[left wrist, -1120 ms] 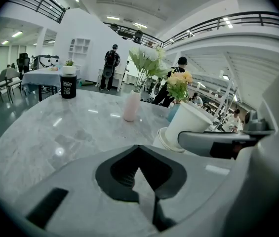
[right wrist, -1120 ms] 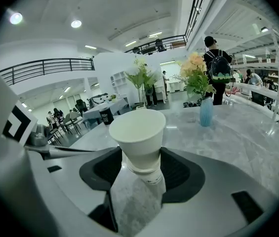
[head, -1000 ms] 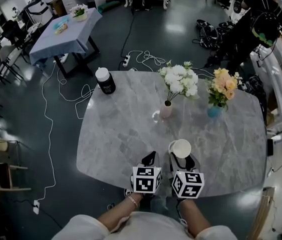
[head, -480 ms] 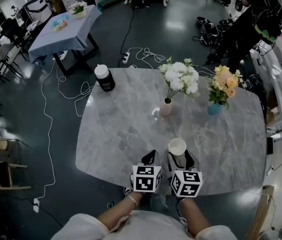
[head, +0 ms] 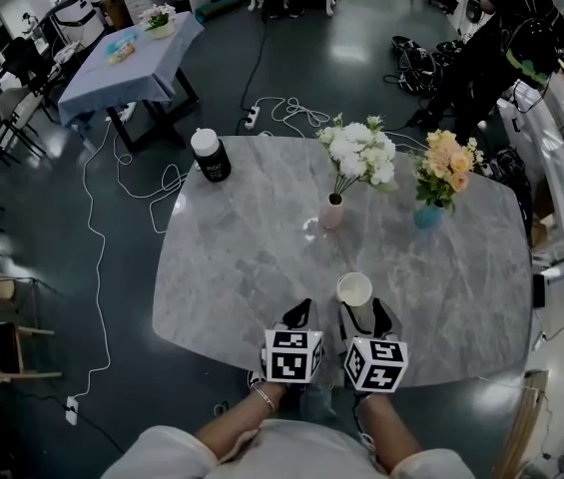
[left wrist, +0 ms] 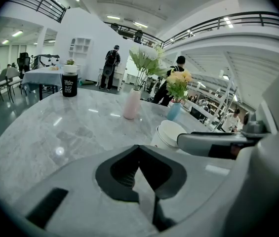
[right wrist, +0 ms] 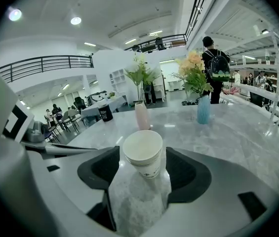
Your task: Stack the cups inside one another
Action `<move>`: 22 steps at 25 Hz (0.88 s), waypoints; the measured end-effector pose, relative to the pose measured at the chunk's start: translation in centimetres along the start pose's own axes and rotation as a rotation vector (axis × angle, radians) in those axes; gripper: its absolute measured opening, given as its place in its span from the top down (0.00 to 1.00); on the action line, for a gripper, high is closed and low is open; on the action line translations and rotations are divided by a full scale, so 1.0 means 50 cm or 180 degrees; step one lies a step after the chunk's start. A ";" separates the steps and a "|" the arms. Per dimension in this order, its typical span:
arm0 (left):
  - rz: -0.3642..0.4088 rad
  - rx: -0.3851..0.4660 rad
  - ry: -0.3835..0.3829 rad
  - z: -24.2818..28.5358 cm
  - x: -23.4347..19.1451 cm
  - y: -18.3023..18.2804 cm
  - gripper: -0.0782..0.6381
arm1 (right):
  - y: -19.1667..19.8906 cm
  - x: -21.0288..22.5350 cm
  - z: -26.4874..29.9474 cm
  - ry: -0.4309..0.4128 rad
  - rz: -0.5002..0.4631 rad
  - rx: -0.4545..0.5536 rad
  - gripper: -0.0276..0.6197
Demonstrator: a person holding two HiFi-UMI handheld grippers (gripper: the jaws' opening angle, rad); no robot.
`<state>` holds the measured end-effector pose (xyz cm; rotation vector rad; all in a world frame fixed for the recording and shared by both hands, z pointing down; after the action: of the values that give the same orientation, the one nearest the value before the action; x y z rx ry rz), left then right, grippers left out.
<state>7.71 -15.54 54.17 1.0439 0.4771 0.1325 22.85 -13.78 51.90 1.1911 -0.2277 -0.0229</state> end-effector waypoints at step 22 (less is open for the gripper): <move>0.0105 0.0178 0.0122 -0.069 0.027 -0.011 0.90 | -0.032 -0.003 -0.090 0.0277 0.0058 0.0303 0.77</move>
<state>7.31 -12.62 51.86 1.1061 0.5009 0.1696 23.71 -10.21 48.84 1.2816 -0.1644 0.0562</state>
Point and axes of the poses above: the fingertips, and each gripper's own axes: z forward along the fingers, x to its right, y out of its underside, the point moved 8 cm from there along -z, backward along the fingers, and after that the axes turned 14 degrees about x, right-handed, at the moved point
